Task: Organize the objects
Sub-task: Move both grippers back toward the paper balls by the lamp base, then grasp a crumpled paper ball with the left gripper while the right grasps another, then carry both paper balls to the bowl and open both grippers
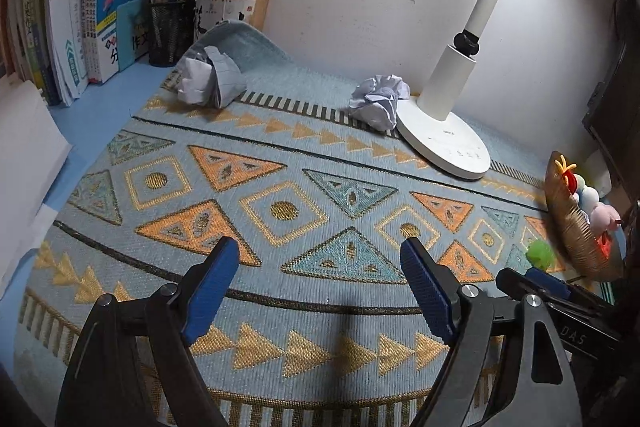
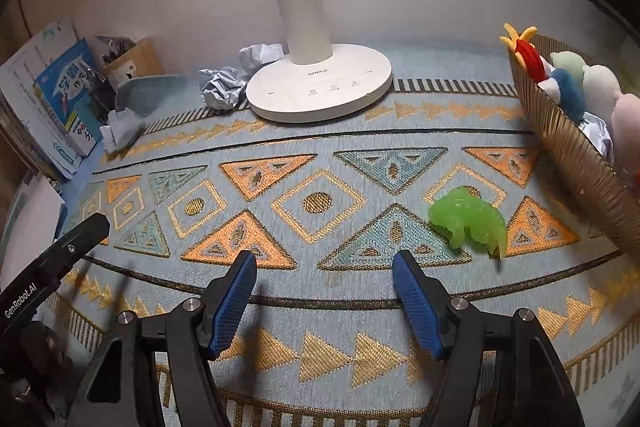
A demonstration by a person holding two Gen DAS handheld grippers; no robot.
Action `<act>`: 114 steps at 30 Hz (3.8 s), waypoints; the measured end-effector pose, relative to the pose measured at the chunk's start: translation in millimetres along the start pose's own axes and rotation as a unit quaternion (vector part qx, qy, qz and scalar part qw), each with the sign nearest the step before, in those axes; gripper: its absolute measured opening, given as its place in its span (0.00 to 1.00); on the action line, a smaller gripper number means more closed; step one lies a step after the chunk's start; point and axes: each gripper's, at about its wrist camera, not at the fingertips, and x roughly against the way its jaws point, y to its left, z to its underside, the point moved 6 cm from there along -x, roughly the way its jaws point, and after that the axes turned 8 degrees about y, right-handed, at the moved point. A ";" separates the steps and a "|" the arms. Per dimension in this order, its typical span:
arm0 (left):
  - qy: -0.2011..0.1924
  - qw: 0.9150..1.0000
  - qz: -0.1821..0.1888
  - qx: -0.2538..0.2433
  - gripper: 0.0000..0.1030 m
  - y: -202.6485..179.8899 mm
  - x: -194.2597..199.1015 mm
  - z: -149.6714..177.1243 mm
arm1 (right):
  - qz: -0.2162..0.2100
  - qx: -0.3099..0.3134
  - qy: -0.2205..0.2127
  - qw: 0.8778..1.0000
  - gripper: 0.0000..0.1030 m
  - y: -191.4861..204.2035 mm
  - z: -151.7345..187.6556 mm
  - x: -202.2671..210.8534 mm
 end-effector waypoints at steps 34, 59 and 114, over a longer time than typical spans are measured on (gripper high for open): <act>0.004 0.996 -0.046 0.082 0.81 91.7 -15.5 -105.5 | -0.015 0.085 -0.008 0.996 0.83 81.2 -90.6 -19.5; -0.006 0.997 -0.074 0.030 0.47 101.9 -90.3 -152.3 | 0.015 0.124 -0.039 0.991 0.50 134.7 -169.2 -107.1; 0.022 0.997 0.017 -0.072 0.45 -49.8 -0.5 28.2 | -0.050 0.092 -0.001 0.995 0.44 44.1 36.7 25.4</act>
